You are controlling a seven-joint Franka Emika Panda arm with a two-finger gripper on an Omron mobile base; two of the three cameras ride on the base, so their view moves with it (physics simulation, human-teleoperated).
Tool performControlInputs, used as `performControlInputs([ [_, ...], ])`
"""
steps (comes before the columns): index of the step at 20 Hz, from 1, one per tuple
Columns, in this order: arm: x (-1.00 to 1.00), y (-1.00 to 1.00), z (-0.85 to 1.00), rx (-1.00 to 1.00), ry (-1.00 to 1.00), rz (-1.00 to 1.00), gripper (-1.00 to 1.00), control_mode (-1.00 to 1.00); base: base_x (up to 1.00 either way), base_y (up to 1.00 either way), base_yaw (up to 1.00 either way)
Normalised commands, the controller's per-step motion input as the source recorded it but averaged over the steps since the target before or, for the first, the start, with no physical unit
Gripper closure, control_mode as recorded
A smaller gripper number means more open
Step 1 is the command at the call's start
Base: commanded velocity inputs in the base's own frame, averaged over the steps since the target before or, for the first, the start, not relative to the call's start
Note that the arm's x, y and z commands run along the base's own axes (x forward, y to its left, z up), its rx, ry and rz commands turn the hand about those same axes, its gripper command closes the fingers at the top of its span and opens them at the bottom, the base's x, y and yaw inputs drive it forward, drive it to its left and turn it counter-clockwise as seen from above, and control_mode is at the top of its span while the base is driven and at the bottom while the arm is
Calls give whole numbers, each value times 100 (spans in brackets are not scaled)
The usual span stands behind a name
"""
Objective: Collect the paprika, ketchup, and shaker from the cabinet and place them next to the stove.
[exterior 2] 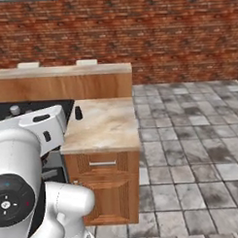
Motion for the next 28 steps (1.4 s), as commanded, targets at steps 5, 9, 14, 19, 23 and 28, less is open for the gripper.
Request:
performControlInputs([
  [5, 0, 0, 0, 0, 0, 0, 100, 100, 44, 54, 21],
  [9, 0, 0, 0, 0, 0, 0, 100, 100, 65, 39, 19],
  [14, 0, 0, 0, 0, 0, 0, 100, 100, 60, 18, 19],
  [19, 7, 5, -27, -2, -3, 7, 100, -100, 13, 2, 8],
  [23, 33, 7, -91, -8, 0, 24, 100, -100, 0, 0, 0],
  [28, 54, 13, -96, -7, 0, 31, 100, -100, 0, 0, 0],
])
